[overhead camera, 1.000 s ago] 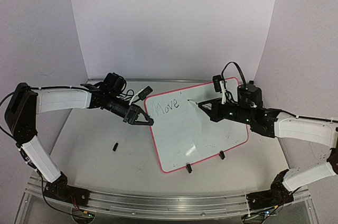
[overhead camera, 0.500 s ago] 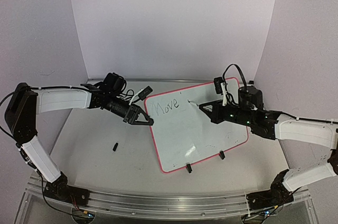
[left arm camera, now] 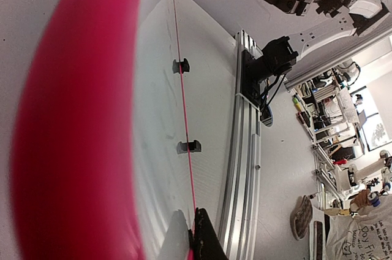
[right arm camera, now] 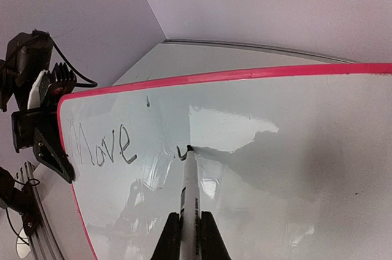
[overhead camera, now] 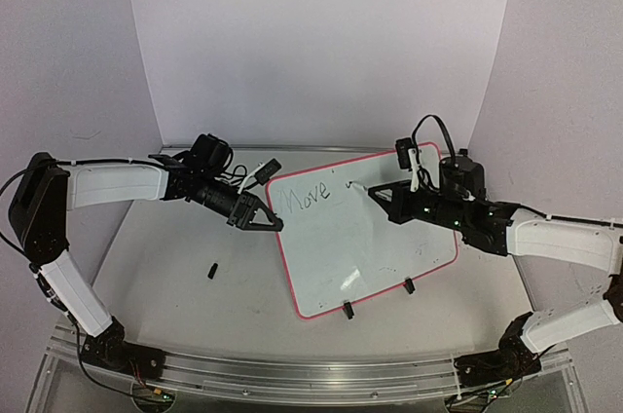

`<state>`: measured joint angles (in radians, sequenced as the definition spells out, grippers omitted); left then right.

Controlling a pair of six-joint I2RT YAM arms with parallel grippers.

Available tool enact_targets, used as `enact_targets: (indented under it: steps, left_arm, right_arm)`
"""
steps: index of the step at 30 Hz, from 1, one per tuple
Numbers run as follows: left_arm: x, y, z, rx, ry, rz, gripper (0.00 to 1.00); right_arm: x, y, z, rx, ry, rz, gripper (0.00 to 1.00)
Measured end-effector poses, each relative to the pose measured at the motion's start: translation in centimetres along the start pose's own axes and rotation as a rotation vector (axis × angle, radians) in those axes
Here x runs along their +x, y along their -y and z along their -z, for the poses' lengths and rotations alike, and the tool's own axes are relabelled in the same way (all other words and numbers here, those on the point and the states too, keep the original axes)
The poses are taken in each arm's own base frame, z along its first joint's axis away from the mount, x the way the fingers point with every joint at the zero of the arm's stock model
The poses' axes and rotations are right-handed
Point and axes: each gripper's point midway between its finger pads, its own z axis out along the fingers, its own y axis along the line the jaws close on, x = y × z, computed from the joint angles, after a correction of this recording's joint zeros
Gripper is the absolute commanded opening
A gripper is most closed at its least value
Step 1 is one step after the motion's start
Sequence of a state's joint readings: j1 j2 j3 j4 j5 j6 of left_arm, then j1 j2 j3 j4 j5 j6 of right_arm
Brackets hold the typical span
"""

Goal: Write a sentence on the whiteboard

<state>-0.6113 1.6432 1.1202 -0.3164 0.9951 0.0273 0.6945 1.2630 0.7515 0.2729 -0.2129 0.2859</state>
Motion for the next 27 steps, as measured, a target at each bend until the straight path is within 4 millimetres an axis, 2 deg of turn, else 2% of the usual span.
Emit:
enact_targets:
  steps: [12,27]
  left_arm:
    - [0.01,-0.01,0.0,0.0,0.0,0.001,0.0]
    - [0.01,-0.01,0.0,0.0,0.0,0.001,0.0]
  right_arm:
    - [-0.48,0.05,-0.22,0.007,0.012,-0.005,0.0]
    - [0.39,0.38,0.29,0.012,0.014,-0.037,0.0]
